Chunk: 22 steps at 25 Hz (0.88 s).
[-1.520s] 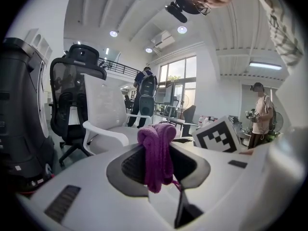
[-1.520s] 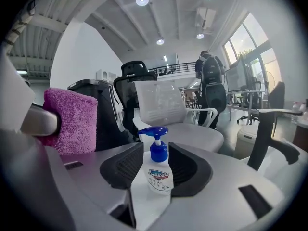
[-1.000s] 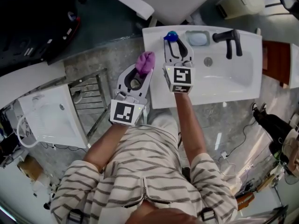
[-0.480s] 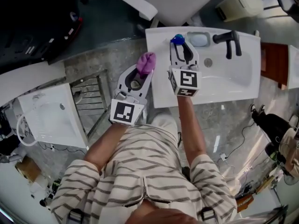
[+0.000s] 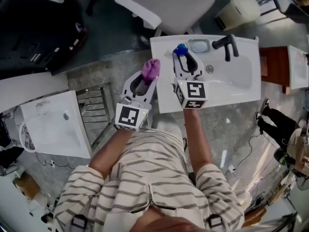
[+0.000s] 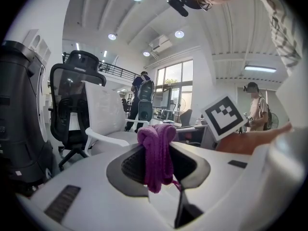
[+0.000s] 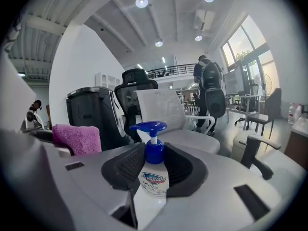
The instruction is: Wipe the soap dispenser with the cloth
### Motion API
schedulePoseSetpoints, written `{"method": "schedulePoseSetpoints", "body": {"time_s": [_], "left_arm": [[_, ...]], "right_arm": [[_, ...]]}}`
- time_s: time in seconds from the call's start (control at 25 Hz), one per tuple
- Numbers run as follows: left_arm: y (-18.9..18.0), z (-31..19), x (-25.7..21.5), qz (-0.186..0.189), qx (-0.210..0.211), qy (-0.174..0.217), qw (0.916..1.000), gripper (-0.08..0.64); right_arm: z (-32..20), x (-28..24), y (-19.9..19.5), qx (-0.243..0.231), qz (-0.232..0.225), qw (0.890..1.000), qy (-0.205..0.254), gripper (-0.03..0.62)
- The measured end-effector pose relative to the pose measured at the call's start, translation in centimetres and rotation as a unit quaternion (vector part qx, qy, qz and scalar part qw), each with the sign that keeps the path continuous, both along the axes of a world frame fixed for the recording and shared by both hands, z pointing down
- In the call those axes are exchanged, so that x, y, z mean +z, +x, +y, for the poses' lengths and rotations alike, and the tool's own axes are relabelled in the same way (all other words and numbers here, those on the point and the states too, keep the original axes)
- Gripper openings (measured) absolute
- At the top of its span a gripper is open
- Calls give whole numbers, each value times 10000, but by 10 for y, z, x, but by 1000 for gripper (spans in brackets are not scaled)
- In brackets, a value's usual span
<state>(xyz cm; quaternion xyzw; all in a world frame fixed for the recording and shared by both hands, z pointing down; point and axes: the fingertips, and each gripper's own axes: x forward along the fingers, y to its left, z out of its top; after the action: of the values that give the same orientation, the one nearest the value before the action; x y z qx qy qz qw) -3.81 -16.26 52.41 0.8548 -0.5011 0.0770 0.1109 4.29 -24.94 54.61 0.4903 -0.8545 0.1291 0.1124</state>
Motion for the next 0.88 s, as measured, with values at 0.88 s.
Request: {"method": "schedulePoseSetpoints", "body": {"time_s": [0.88], "left_arm": [[12, 39, -68, 0, 566, 492, 9972, 117]], "right_arm": [[79, -104, -2, 224, -79, 9994, 245, 133]]}}
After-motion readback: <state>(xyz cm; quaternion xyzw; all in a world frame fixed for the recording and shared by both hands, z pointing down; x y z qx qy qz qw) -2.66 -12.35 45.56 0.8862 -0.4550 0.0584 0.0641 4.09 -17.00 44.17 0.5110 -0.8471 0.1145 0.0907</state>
